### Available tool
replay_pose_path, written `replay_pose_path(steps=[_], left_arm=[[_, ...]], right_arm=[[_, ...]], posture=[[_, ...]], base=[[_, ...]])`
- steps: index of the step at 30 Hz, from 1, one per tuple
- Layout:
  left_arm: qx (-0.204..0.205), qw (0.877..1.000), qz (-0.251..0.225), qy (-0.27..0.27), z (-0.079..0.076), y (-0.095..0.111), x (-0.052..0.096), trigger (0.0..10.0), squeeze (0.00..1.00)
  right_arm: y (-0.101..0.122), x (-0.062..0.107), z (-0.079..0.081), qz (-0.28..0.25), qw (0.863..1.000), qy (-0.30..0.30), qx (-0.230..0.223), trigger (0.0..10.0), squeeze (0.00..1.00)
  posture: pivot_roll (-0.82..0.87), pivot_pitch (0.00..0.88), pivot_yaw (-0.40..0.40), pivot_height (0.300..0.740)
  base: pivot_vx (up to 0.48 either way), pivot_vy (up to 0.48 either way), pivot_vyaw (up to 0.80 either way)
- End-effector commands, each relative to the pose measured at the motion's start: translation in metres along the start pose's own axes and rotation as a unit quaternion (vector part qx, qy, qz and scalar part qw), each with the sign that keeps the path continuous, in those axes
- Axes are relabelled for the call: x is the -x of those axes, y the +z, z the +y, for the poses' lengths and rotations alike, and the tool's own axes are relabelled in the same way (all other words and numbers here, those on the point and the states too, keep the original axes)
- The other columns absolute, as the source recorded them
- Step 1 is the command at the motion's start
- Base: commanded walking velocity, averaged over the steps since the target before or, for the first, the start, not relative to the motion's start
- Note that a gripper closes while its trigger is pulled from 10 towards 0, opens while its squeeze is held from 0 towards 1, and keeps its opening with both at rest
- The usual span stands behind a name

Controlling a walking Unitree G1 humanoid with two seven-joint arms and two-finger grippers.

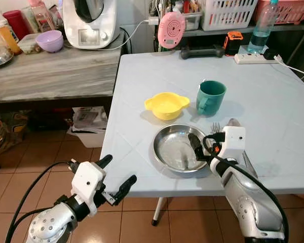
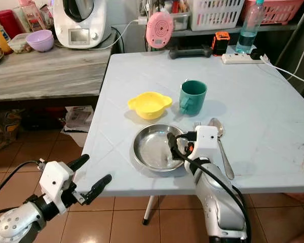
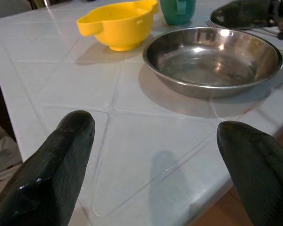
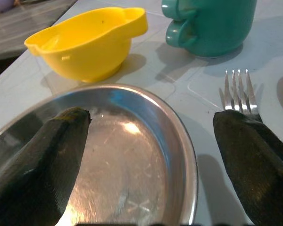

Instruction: Setting the table

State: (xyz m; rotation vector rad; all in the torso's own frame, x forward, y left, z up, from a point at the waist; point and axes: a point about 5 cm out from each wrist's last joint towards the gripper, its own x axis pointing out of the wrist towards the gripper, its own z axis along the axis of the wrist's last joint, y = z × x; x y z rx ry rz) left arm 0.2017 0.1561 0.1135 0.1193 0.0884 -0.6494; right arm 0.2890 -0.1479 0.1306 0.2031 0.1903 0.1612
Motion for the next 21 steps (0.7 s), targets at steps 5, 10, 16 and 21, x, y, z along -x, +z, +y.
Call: replay_pose_path(steps=[5,10,16,21], left_arm=[[-0.005,1.0,0.008,-0.001,-0.001,-0.002,0.002,10.0,0.0],[-0.006,1.0,0.011,0.0,0.0,-0.003,0.003,10.0,0.0],[-0.003,1.0,0.011,-0.003,-0.002,-0.004,0.002,10.0,0.0],[-0.003,1.0,0.011,-0.004,-0.002,-0.004,0.002,10.0,0.0]], right_arm=[[-0.016,0.0,0.003,0.06,0.998,0.008,-0.002,4.5,0.0],[-0.024,0.002,0.004,0.087,0.996,0.009,0.006,3.8,0.0],[-0.024,0.002,0.002,0.102,0.995,0.008,0.01,0.0,0.0],[-0.02,0.002,0.002,0.098,0.995,0.008,0.01,0.0,0.0]], posture=[[-0.15,0.094,0.075,0.74],[-0.15,0.095,0.073,0.74],[-0.15,0.096,0.073,0.74],[-0.15,0.093,0.07,0.74]], base=[[0.0,0.0,0.0],[0.0,0.0,0.0],[0.0,0.0,0.0],[0.0,0.0,0.0]])
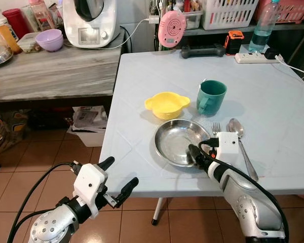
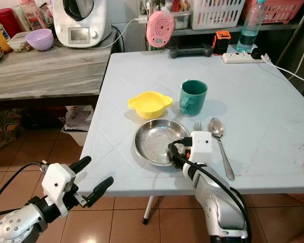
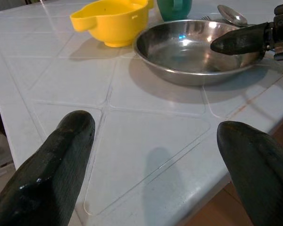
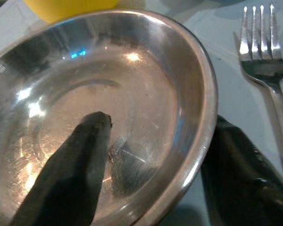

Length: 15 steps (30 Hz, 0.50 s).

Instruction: Setting the table

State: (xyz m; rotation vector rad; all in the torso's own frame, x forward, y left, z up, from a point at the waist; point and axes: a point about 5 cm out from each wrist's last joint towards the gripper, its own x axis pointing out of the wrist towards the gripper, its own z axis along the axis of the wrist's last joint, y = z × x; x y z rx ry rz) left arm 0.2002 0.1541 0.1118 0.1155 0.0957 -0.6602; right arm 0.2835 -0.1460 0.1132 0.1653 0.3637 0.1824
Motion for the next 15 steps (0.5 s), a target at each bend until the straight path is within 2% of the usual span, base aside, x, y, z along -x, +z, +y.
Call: replay_pose_path(steps=[1,15], left_arm=[[-0.006,1.0,0.008,0.002,0.0007,-0.0023,0.0017,10.0,0.0],[-0.003,1.0,0.01,-0.003,0.0,-0.003,0.0005,10.0,0.0]], right_arm=[[-0.0013,-0.0004,0.0033,0.01,1.0,0.007,-0.001,0.0,0.0],[-0.0036,0.0003,-0.0008,0.041,0.999,-0.007,-0.012,0.0,0.0]], posture=[[-0.15,0.093,0.07,0.74],[-0.15,0.084,0.071,0.74]], base=[[0.0,0.0,0.0],[0.0,0.0,0.0]])
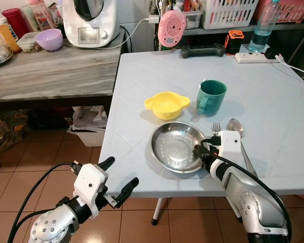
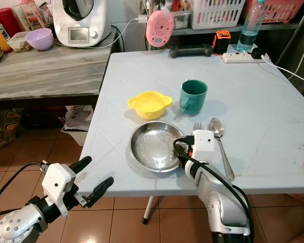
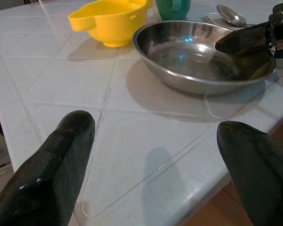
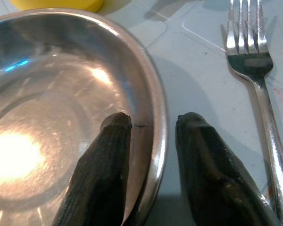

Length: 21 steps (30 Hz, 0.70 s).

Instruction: Setting the table

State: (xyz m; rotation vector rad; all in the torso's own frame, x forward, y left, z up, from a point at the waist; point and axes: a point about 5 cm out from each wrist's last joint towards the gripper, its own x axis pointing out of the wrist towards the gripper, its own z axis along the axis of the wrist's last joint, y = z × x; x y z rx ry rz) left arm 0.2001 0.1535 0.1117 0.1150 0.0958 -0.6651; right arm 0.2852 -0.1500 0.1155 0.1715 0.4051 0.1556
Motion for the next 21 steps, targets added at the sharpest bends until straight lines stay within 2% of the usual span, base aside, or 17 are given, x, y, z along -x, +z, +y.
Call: replay_pose_path(steps=[1,21], left_arm=[[-0.003,1.0,0.01,-0.001,0.0002,-0.0031,0.0008,10.0,0.0],[-0.003,1.0,0.01,-0.003,-0.0006,-0.0029,-0.0001,10.0,0.0]], right_arm=[[-0.008,0.0003,0.0022,0.024,1.0,0.005,-0.004,0.0,0.0],[-0.0131,-0.0003,0.0042,0.044,0.999,0.016,-0.024,0.0,0.0]], posture=[[-0.15,0.084,0.071,0.74],[-0.15,0.089,0.073,0.74]], base=[[0.0,0.0,0.0],[0.0,0.0,0.0]])
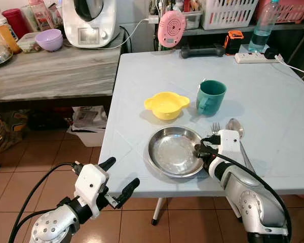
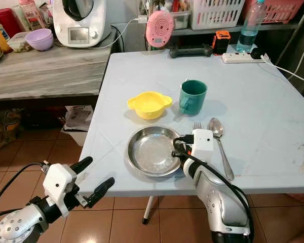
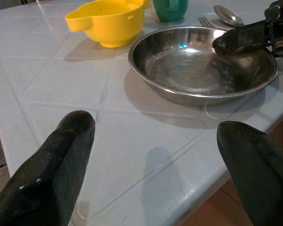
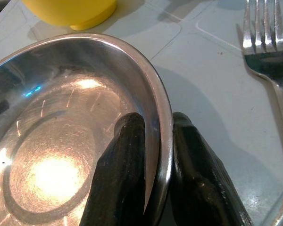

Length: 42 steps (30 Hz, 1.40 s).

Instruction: Setting the table

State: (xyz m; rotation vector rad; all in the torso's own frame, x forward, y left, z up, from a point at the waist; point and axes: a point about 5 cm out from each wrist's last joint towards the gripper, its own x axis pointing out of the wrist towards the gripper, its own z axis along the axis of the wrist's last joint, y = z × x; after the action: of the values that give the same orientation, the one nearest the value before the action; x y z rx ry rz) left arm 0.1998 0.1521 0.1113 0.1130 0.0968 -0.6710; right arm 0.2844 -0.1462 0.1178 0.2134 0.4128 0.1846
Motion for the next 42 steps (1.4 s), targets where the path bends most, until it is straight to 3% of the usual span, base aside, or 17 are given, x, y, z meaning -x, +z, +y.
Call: replay_pose_path(steps=[1,14,20,24,25,27,34,35,36,42], left_arm=[[-0.004,1.0,0.01,-0.001,0.001,-0.003,0.001,10.0,0.0],[-0.013,1.0,0.018,0.002,0.004,-0.006,0.002,10.0,0.0],[-0.032,0.994,0.004,0.106,0.031,-0.006,-0.001,10.0,0.0],[-0.041,0.976,-0.034,0.209,0.051,0.001,-0.002,10.0,0.0],[-0.041,0.976,-0.034,0.209,0.051,0.001,-0.002,10.0,0.0],[-0.013,0.965,-0.046,0.259,0.059,0.0,-0.001,10.0,0.0],[0.04,0.95,-0.065,0.302,0.063,-0.003,-0.002,10.0,0.0],[0.052,0.938,-0.062,0.336,0.068,-0.006,-0.002,10.0,0.0],[0.053,0.934,-0.061,0.349,0.07,-0.007,-0.001,10.0,0.0],[0.071,0.923,-0.064,0.374,0.073,-0.009,-0.003,10.0,0.0]], right_arm=[[-0.015,-0.001,0.0,0.042,0.999,0.001,-0.009,0.0,0.0],[-0.021,-0.001,-0.001,0.056,0.998,-0.001,-0.01,0.0,0.0],[-0.001,-0.004,0.007,-0.007,0.999,0.023,-0.038,0.0,0.0],[0.012,-0.006,0.016,-0.042,0.995,0.055,-0.065,0.0,0.0],[0.012,-0.006,0.016,-0.042,0.995,0.055,-0.065,0.0,0.0],[0.023,-0.006,0.021,-0.074,0.991,0.075,-0.081,0.0,0.0],[0.034,-0.008,0.026,-0.112,0.985,0.089,-0.095,0.0,0.0],[0.037,-0.009,0.029,-0.124,0.982,0.094,-0.109,0.0,0.0],[0.038,-0.01,0.031,-0.126,0.981,0.096,-0.112,0.0,0.0],[0.041,-0.008,0.033,-0.153,0.979,0.097,-0.093,0.0,0.0]], posture=[[-0.15,0.09,0.074,0.74],[-0.15,0.089,0.075,0.74],[-0.16,0.088,0.076,0.74],[-0.16,0.081,0.077,0.74],[-0.16,0.081,0.077,0.74],[-0.16,0.075,0.074,0.74],[-0.15,0.075,0.07,0.74],[-0.15,0.075,0.07,0.74],[-0.15,0.075,0.07,0.74],[-0.16,0.065,0.064,0.74]], base=[[0.0,0.0,0.0],[0.0,0.0,0.0],[0.0,0.0,0.0],[0.0,0.0,0.0],[0.0,0.0,0.0],[0.0,0.0,0.0],[0.0,0.0,0.0],[0.0,0.0,0.0],[0.0,0.0,0.0],[0.0,0.0,0.0]])
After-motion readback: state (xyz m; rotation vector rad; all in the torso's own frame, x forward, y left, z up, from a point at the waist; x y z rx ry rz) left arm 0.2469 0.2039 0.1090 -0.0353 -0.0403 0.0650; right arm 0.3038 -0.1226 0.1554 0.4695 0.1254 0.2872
